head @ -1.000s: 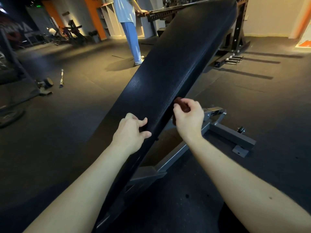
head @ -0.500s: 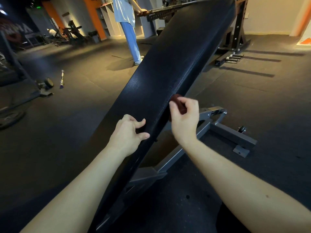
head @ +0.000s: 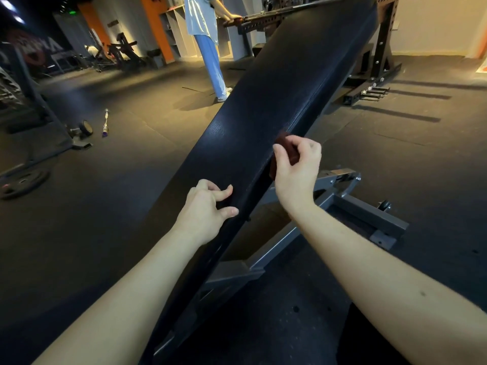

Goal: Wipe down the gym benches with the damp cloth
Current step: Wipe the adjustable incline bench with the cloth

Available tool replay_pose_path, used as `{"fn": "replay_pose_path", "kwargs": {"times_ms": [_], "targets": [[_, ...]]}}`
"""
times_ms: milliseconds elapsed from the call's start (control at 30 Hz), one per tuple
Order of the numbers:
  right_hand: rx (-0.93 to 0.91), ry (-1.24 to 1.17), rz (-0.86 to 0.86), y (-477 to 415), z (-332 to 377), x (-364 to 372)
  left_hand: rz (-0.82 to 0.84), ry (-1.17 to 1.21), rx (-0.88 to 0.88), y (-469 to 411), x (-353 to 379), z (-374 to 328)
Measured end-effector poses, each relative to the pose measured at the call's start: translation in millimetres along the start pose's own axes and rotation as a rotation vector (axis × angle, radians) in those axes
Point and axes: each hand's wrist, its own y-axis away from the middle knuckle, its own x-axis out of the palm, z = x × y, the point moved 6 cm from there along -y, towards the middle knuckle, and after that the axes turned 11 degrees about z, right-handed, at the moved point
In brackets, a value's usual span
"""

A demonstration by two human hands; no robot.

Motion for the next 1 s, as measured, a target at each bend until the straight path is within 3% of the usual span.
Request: {"fn": "replay_pose_path", "kwargs": {"times_ms": [100, 267, 400, 600, 767, 1000], "targets": [[-0.073, -0.040, 0.060, 38.6, -10.0, 17.6, 0.000, 0.019, 0.007, -1.1, 1.0, 2.6], [-0.003, -0.104, 0.207, 100.9, -28.1, 36.3, 0.009, 0.028, 0.026, -2.8, 2.9, 6.6], [0.023, -0.044, 0.279, 91.0, -25.2, 30.1, 0.019, 0.026, 0.042, 0.2, 1.6, 4.8], [0.098, -0.072, 0.064, 33.5, -0.5, 2.7, 0.129, -0.058, 0.069, 18.5, 4.9, 9.6], [0.131, -0.087, 0.057, 56.5, -0.9, 19.2, 0.054, 0.046, 0.036, 52.4, 9.9, 41.1], [0.154, -0.075, 0.281, 153.9, -12.0, 59.9, -0.068, 0.089, -0.024, 65.4, 10.1, 57.3]]}}
